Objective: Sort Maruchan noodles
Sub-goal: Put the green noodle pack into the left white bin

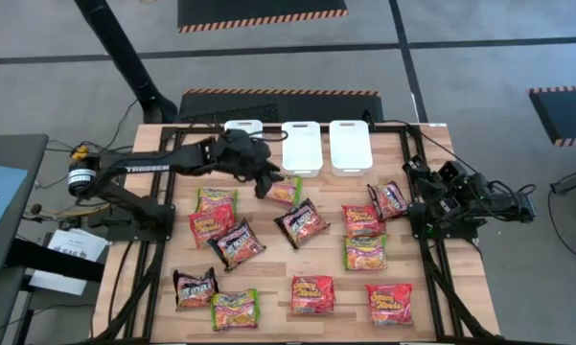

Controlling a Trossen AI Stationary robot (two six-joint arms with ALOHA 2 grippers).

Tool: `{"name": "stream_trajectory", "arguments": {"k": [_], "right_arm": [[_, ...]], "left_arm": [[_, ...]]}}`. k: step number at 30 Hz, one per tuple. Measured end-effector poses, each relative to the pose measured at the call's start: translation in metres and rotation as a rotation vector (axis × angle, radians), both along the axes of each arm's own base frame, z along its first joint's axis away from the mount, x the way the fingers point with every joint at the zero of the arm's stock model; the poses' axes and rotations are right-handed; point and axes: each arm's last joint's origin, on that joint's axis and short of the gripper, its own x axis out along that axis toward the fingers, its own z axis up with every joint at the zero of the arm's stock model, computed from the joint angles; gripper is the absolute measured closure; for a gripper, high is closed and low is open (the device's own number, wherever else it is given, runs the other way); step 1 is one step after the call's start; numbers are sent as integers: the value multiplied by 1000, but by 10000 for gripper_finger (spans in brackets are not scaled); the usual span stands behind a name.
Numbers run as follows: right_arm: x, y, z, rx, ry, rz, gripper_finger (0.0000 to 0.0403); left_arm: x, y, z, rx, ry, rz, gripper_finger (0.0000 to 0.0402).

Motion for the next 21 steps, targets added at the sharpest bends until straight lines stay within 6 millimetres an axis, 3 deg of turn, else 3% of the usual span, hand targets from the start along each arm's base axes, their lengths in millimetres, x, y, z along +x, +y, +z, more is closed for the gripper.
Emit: {"name": "stream_trajectory", "arguments": {"k": [3,7,12,21], "right_arm": [[0,0,0,0,1,0,211],[0,0,0,2,0,2,211],[0,0,0,4,0,1,211],[0,0,0,4,-3,0,211]], "left_arm": [[0,2,16,123,59,7,245],[-2,9,13,163,138,0,245],[3,19,-8,16,218,6,245],[35,17,-61,-148,348,51,246]]}}
